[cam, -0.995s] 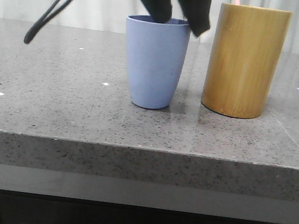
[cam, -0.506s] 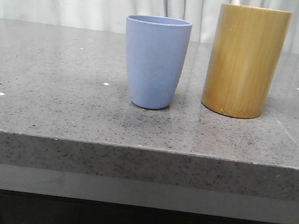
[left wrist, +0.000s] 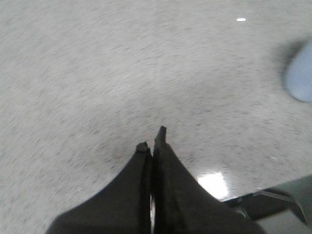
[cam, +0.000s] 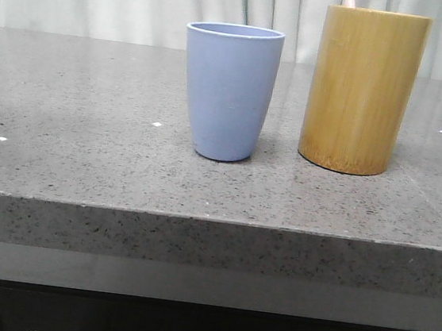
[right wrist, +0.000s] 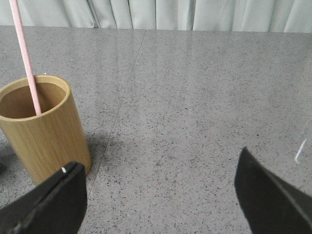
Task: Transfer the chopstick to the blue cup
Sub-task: 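Grasp the pink stick in the bamboo holder with the right gripper and lift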
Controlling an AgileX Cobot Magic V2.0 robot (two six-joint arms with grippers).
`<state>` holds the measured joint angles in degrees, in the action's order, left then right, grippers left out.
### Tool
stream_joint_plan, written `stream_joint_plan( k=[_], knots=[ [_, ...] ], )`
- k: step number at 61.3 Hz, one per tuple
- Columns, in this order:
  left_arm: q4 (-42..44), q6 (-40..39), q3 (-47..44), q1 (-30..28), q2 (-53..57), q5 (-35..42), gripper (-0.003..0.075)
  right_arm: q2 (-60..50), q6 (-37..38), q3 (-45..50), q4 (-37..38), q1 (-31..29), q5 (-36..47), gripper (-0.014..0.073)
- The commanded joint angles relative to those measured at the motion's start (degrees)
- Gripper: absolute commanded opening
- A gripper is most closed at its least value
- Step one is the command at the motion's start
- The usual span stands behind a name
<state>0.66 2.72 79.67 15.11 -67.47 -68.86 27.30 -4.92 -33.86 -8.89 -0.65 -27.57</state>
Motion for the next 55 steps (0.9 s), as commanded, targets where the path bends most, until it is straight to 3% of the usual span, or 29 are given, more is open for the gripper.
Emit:
stream_joint_plan(
  k=[1, 12, 30, 44, 55],
  knots=[
    [-0.66, -2.18, -4.75, -3.81, 6.89, 8.31, -0.0019, 0.6, -0.32, -2.22, -0.1, -0.22, 4.47, 0.0626],
    [-0.66, -4.56, -19.33, -7.1, 19.85, 19.2, -0.0019, 0.6, -0.32, -2.22, -0.1, 1.48, 4.03, 0.0626],
    [-0.66, -4.81, -42.09, -7.24, 43.5, 33.39, -0.0019, 3.93, -0.32, -2.81, -0.1, 4.83, 4.45, 0.0626],
    [-0.66, -4.81, -51.29, -7.24, 57.4, 39.77, -0.0019, 10.51, -0.37, -6.63, -0.1, 7.73, 7.42, 0.0626],
    [-0.66, -4.81, -53.6, -7.24, 61.45, 41.44, -0.0019, 19.58, -0.37, -13.59, -0.1, 12.83, 10.03, 0.0626]
  ],
)
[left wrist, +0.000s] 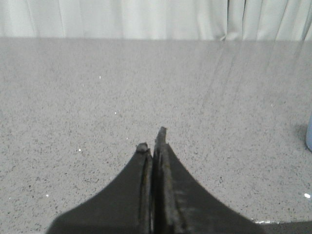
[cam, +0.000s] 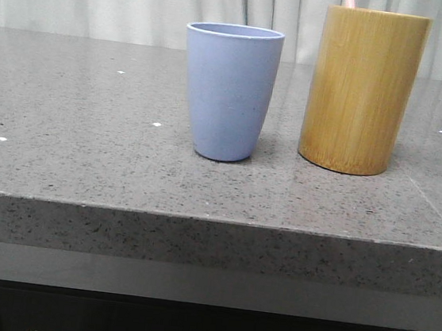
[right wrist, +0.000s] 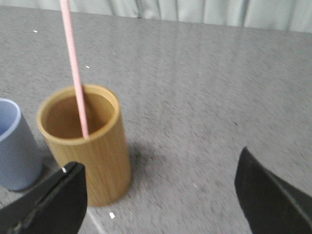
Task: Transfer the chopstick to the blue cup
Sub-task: 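Grasp the pink stick in the bamboo holder with the right gripper and lift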
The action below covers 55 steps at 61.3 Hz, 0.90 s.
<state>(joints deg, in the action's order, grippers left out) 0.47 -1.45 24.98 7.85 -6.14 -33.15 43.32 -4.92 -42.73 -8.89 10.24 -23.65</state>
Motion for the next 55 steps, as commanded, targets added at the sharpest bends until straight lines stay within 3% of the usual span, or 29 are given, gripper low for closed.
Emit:
stream_joint_plan(
  k=[1, 17, 35, 41, 48, 55],
  knots=[
    [-0.47, -0.65, 1.08, 0.02, 0.11, 5.74, -0.0019, 4.88, -0.37, -5.71, -0.1, 2.72, 6.49, 0.0626],
    [-0.47, -0.65, 1.08, 0.02, 0.11, 5.74, -0.0019, 21.38, -0.37, -18.51, -0.05, 11.58, 11.12, 0.0625],
    [-0.47, -0.65, 1.08, 0.02, 0.11, 5.74, -0.0019, 37.22, -0.37, -29.2, 2.04, 12.32, 12.41, 0.0605],
    [-0.47, -0.65, 1.08, 0.02, 0.11, 5.74, -0.0019, 38.55, -0.37, -29.81, 3.01, 12.32, 12.52, 0.0515],
    [-0.47, -0.65, 1.08, 0.02, 0.11, 5.74, -0.0019, 38.55, -0.37, -29.81, 3.0, 12.32, 12.26, 0.0318],
    [-0.47, -0.65, 1.08, 0.02, 0.11, 5.74, -0.0019, 38.55, -0.37, -29.81, 3.0, 12.32, 12.26, 0.0174]
  ],
)
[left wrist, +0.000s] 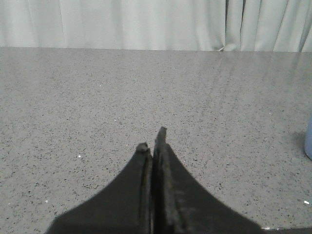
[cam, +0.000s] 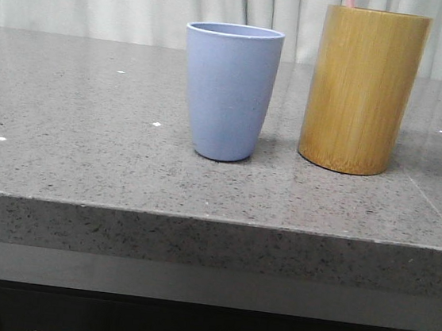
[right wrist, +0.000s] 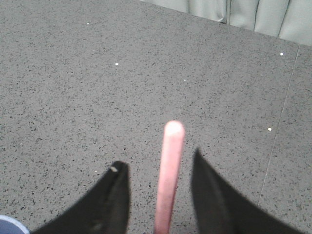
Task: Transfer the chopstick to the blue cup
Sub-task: 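Grasp the pink stick in the bamboo holder with the right gripper and lift, then carry the pink stick over the blue cup and lower it inside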
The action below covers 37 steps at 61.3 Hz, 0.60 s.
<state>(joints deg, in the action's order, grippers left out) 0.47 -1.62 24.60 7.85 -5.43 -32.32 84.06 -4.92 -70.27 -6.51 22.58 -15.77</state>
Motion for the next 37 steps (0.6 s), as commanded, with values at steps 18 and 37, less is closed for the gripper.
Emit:
stream_joint_plan(
  k=[18, 37],
  knots=[
    [-0.47, -0.48, 1.47, 0.02, -0.6, 4.91, -0.0019, -2.78, -0.37, -2.26, 1.25, -0.02, 4.5, -0.0038],
    [-0.47, -0.48, 1.24, 0.02, -0.6, 4.91, -0.0019, -12.63, -0.37, -2.26, 2.11, -0.02, 9.28, -0.004]
  ],
)
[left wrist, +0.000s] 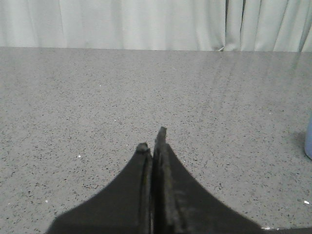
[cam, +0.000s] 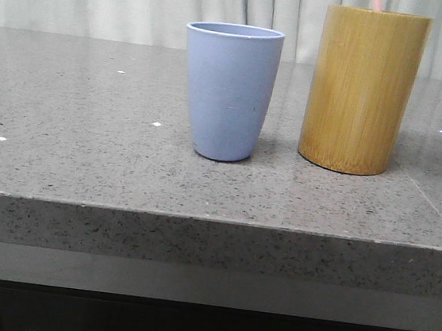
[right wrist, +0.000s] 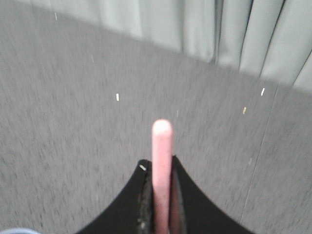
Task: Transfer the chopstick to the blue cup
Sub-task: 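Carry the pink stick over the blue cup and lower it inside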
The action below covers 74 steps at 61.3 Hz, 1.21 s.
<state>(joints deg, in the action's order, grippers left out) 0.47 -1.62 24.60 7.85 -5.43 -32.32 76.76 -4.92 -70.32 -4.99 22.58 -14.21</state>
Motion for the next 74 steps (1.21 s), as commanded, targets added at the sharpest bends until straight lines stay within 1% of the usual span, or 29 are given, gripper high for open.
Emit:
stream_joint_plan(
  k=[1, 7, 13, 23, 34, 40, 49, 55, 62, 74],
  knots=[
    [-0.47, -0.48, 1.24, 0.02, -0.6, 4.81, -0.0019, -6.22, -0.32, -2.22, 0.53, -0.02, 8.37, -0.004],
    [-0.47, -0.48, 1.24, 0.02, -0.6, 4.81, -0.0019, -9.87, -0.32, -2.22, -1.29, 0.34, 14.21, -0.004],
    [-0.47, -0.48, 1.24, 0.02, -0.6, 4.91, -0.0019, -11.5, -0.32, -2.35, -3.68, 1.88, 17.23, -0.0039],
    [-0.47, -0.48, 1.24, 0.02, -0.6, 4.91, -0.0019, -10.3, -0.32, -2.78, -4.83, 7.3, 18.64, -0.0039],
    [-0.47, -0.48, 1.24, 0.02, -0.6, 4.91, -0.0019, -6.06, -0.32, -2.78, -4.83, 13.2, 19.68, -0.0036],
    [-0.47, -0.48, 1.24, 0.02, -0.6, 4.91, -0.0019, -3.2, -0.32, -2.78, -4.94, 14.91, 19.68, -0.0036],
    [-0.47, -0.48, 1.24, 0.02, -0.6, 4.91, -0.0019, 1.55, -0.18, -2.78, -6.78, 15.32, 18.17, -0.0027],
    [-0.47, -0.48, 1.24, 0.02, -0.6, 4.91, -0.0019, 4.18, -0.18, -2.39, -6.78, 15.32, 16.54, 0.0021],
    [-0.47, -0.48, 1.24, 0.02, -0.6, 4.91, -0.0019, 6.39, -0.18, -1.64, -6.78, 15.32, 15.84, 0.0116],
    [-0.47, -0.48, 1.24, 0.02, -0.6, 4.91, -0.0019, 6.08, -0.18, -1.64, -6.78, 15.32, 15.42, 0.0245]
  ],
)
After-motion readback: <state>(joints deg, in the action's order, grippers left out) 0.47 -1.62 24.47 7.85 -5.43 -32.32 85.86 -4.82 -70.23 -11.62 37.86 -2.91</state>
